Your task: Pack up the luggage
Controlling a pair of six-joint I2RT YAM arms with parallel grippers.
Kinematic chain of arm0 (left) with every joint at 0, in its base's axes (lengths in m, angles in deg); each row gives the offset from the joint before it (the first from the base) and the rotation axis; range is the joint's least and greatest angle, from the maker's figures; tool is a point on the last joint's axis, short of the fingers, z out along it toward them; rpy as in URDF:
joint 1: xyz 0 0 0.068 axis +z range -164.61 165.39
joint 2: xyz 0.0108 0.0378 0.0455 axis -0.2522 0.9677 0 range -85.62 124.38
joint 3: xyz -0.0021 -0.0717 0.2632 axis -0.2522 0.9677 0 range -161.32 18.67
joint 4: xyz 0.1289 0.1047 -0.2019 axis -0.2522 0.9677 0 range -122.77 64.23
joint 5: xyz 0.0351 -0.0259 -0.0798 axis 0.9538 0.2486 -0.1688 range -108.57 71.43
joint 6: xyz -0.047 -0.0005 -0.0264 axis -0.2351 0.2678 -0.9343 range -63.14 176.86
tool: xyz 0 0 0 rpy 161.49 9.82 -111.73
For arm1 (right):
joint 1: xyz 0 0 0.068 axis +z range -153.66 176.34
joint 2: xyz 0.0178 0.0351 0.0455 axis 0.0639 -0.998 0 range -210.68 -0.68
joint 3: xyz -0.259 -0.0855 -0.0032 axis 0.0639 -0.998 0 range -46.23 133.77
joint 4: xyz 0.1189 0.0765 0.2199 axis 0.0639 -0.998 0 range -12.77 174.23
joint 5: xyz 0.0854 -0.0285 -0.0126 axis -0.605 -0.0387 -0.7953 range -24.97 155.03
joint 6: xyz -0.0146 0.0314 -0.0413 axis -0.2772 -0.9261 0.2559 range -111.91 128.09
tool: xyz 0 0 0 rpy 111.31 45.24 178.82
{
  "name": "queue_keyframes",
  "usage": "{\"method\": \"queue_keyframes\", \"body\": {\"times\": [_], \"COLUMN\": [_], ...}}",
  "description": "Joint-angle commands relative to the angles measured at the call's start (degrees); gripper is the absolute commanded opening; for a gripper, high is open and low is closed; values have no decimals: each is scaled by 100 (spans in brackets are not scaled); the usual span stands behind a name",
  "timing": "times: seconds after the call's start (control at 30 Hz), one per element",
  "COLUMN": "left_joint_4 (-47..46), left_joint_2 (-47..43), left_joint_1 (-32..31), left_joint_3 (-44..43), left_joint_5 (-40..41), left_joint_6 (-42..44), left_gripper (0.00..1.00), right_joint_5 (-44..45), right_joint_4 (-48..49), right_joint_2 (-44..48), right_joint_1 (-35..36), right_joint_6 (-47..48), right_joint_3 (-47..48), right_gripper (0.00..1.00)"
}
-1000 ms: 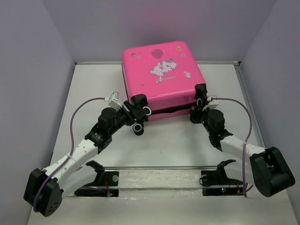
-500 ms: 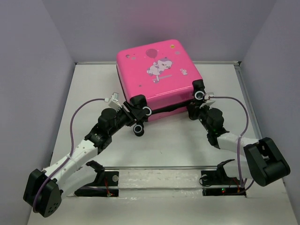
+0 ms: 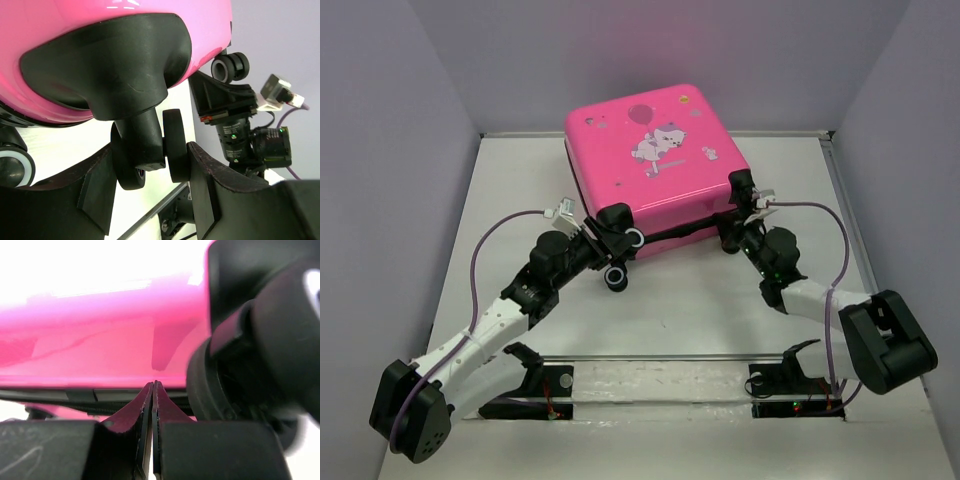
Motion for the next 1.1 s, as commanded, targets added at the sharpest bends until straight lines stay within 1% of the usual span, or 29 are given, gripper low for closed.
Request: {"method": "queue_keyframes", "body": {"times": [0.0, 0.1, 0.13, 0.23, 0.27, 0.37, 0.5, 0.6, 0.77, 0.87, 0.97, 1.07], "left_joint_4": [-1072, -1081, -1107, -1169, -1169, -1142, -1072, -1046, -1011, -932, -879, -870], "left_joint_2": [-325, -361, -378, -474, -527, -747, -923, -993, -1116, -1143, -1152, -1143], "left_joint_1": [-116, -116, -116, -124, -124, -142, -151, -151, -159, -159, -168, -168], "left_joint_3": [-346, -512, -574, -767, -802, -750, -478, -337, -302, -293, -232, -179], "left_joint_5": [-562, -553, -579, -737, -764, -852, -957, -1037, -1063, -1028, -967, -914], "left_joint_6": [586, 560, 542, 411, 384, 322, 252, 191, 173, 217, 217, 217], "left_gripper": [6, 6, 6, 6, 6, 6, 6, 6, 6, 6, 6, 6], "right_joint_5": [710, 727, 867, 921, 886, 912, 877, 1052, 790, 816, 754, 605], "right_joint_4": [306, 701, 728, 387, 412, 684, 623, 579, 816, 1053, 1037, 747], "right_joint_2": [519, 616, 616, 538, 485, 204, -235, -613, -886, -861, -668, -465], "right_joint_1": [-49, -49, -49, -49, -49, -49, -49, -49, -49, -49, -49, -49], "right_joint_6": [-293, -591, -627, -575, -505, -295, -13, 198, 304, 348, 383, 462], "right_joint_3": [-390, -777, -909, -797, -787, -735, -340, -85, 39, 30, 47, 153], "right_gripper": [7, 15, 25, 43, 45, 46, 46, 45, 39, 30, 30, 37]}}
